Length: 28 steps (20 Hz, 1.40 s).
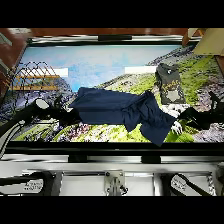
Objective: Fold the shirts.
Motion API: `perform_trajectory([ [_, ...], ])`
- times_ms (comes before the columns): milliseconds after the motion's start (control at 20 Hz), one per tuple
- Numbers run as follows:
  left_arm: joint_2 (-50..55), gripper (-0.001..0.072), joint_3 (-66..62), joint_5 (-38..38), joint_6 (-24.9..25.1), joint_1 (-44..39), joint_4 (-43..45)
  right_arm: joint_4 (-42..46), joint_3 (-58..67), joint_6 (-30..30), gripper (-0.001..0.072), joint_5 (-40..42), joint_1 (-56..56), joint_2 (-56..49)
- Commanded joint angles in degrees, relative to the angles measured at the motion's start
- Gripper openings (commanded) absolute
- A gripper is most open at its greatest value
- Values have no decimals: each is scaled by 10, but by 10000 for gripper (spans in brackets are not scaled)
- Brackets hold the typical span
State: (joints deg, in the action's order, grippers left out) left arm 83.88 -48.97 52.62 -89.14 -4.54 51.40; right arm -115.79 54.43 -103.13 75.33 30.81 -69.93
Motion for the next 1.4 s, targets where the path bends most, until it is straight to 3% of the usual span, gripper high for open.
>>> perform_trajectory([
  [0, 7, 33, -6, -5, 0, -7, -9, 8, -7, 1, 668, -17, 1, -31],
  [200, -13, 34, -25, 14, 35, -7, -9, -53, -7, 3, 666, -53, 1, -110],
  [400, -38, 34, -24, 19, 42, -9, -9, -58, -7, 19, 663, -99, 1, -161],
  [600, -46, 34, -25, 18, 47, -9, -9, -121, -7, 16, 662, -135, 0, -195],
  [650, -46, 34, -25, 18, 48, -9, -9, -133, -7, 16, 618, -145, 0, -196],
  [750, -47, 34, -25, 18, 68, -9, -9, -141, -7, 20, 459, -153, 0, -196],
  [850, -51, 34, -25, 18, 78, -9, -9, -146, -7, 20, 141, -135, 0, -196],
  [900, -56, 34, -28, 18, 89, -9, -9, -149, -7, 14, 73, -115, 0, -196],
  [1050, -105, 32, -70, 19, 157, -8, -8, -162, 18, -63, 72, -26, 0, -164],
  [1200, -192, 32, -183, 15, 197, -7, 2, -196, 97, -118, 72, 35, 0, -68],
  [1350, -266, 32, -319, -26, 197, -7, 4, -281, 179, -109, 72, -15, 1, 28],
])
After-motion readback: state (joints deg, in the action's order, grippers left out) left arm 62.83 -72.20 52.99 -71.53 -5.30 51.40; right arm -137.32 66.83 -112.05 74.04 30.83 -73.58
